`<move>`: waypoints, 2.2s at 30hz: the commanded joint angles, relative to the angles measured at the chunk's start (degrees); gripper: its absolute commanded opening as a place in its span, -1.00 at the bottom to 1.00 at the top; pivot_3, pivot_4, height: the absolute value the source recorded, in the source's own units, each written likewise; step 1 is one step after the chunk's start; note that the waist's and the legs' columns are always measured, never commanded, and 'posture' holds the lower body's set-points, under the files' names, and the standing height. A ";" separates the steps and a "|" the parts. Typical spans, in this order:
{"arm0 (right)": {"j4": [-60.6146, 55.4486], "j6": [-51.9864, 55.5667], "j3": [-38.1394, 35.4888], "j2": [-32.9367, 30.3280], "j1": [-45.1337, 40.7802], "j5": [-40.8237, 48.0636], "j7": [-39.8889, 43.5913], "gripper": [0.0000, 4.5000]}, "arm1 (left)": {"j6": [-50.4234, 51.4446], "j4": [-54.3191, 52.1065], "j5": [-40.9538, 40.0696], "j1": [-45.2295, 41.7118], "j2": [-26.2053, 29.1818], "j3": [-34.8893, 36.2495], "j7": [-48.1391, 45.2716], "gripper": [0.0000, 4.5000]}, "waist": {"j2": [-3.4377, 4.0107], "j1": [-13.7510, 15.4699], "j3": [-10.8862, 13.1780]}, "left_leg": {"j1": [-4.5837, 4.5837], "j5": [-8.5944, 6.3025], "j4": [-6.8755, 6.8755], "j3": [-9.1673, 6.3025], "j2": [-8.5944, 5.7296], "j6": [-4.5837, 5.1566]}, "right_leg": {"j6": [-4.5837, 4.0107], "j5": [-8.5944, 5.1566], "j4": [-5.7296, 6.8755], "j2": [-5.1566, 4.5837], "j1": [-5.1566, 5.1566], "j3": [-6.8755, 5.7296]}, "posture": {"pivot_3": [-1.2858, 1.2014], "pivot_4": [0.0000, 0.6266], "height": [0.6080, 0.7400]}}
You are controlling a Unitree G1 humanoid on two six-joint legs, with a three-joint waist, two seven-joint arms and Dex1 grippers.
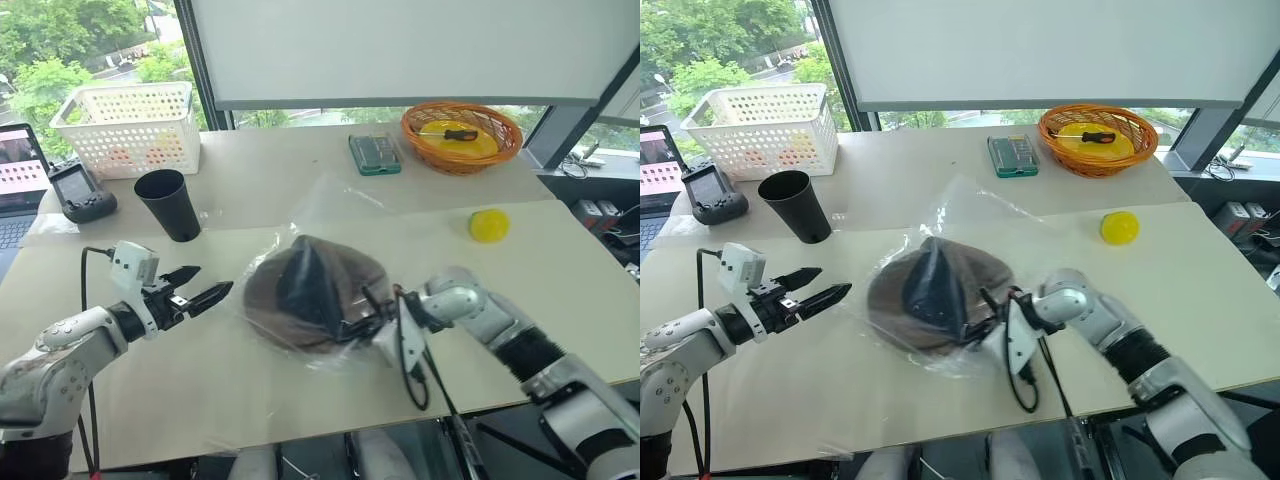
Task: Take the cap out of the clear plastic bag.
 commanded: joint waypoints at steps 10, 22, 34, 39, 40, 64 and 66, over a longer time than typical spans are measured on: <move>17.11 -10.24 8.84 0.82 -20.65 -52.98 -57.51 -0.95 | -1.09 0.21 0.37 -1.01 -0.17 -0.16 -1.11 1.00 | 0.00 -0.13 0.00 | -0.03 0.02 -0.01 -0.02 -0.05 -0.03 | -0.34 0.20 0.06 0.00 -0.08 0.10 | 0.03 -0.52 0.94; 22.30 -2.15 33.60 6.21 -29.41 -78.61 -99.35 -0.95 | -1.04 0.33 0.61 -1.30 -0.20 -0.22 -1.35 1.00 | 0.00 -0.36 -0.01 | -0.13 0.02 -0.06 -0.05 -0.07 -0.04 | -0.40 0.20 0.13 0.00 -0.25 0.14 | 0.03 -0.52 0.94; 37.48 -12.30 25.11 8.32 -31.74 -59.29 -83.63 -0.13 | -1.16 0.66 0.89 -1.36 -0.79 -0.98 -1.59 1.00 | -0.02 -1.59 -0.01 | 0.19 0.05 -0.04 -0.11 -0.08 0.00 | -0.38 0.23 0.17 0.01 0.11 0.14 | 0.03 -0.52 0.94; 40.66 -16.62 20.26 7.57 -31.88 -49.78 -71.50 0.66 | -1.06 1.04 1.05 -2.07 -0.71 -1.42 -1.81 1.00 | -0.01 -1.57 -0.01 | 0.05 0.04 -0.05 -0.13 -0.08 0.00 | -0.38 0.24 0.15 0.01 0.01 0.13 | 0.03 -0.52 0.94; 41.78 -17.53 19.24 7.54 -31.97 -47.53 -67.79 0.82 | -1.05 1.12 1.11 -2.23 -0.65 -1.51 -1.91 1.00 | -0.01 -1.54 -0.01 | 0.05 0.04 -0.05 -0.13 -0.08 0.00 | -0.38 0.24 0.15 0.00 0.02 0.12 | 0.03 -0.52 0.94; 37.40 -17.86 7.81 -4.96 -24.63 -14.64 -14.38 0.82 | -2.28 0.83 1.82 -5.06 0.62 -5.92 -6.68 1.00 | 0.04 -1.59 0.03 | 0.05 0.04 -0.05 -0.11 -0.09 0.00 | -0.34 0.26 0.11 -0.03 0.06 0.12 | 0.03 -0.52 0.94; 35.41 -14.62 6.18 -6.15 -23.87 -7.88 -7.29 0.82 | -3.17 0.10 2.02 -5.13 1.75 -7.42 -10.04 1.00 | 0.05 -1.64 0.03 | 0.05 0.04 -0.05 -0.10 -0.08 0.00 | -0.34 0.26 0.11 -0.01 0.05 0.13 | 0.03 -0.52 0.94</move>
